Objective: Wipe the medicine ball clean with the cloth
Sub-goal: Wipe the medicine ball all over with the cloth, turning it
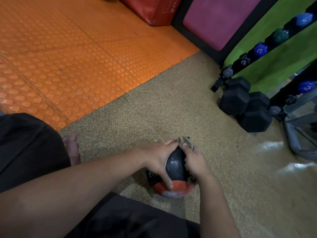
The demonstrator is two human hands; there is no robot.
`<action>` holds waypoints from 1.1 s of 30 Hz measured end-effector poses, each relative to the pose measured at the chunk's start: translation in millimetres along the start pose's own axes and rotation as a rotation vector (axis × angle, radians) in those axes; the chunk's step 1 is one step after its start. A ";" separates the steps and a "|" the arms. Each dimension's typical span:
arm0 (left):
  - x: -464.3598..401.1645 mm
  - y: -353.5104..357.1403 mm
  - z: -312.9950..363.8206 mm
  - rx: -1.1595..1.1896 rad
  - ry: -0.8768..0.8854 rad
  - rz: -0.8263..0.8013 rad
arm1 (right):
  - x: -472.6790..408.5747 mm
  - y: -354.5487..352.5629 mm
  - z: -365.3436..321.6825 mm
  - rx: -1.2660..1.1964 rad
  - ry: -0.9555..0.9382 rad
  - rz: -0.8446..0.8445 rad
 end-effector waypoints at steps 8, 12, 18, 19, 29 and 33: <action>7.3 -7.6 16.4 -0.038 0.026 0.016 | -7.1 -21.5 27.3 -0.133 0.218 0.153; 7.6 -7.4 14.1 -0.064 0.060 -0.005 | 38.3 -8.2 5.3 0.091 -0.182 0.086; 11.4 -15.6 2.2 0.101 0.053 -0.026 | 112.1 25.4 17.5 0.553 -0.396 -0.193; 11.8 -14.3 -0.4 0.106 0.057 -0.032 | 111.9 18.2 24.9 0.509 -0.364 -0.195; 18.1 -2.9 -2.2 0.028 0.100 -0.072 | 30.0 -21.8 40.7 -0.332 0.219 0.178; 17.0 -2.3 -9.5 0.059 0.096 -0.065 | 28.8 8.1 -6.1 0.209 -0.153 0.145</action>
Point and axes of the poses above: each hand's wrist, its own x-axis away from the middle knuckle, its own y-axis out of the palm, z = x × y, the point moved 10 cm from there along -x, towards the middle knuckle, and after that the axes turned 15 degrees about -x, right-handed, at the moved point
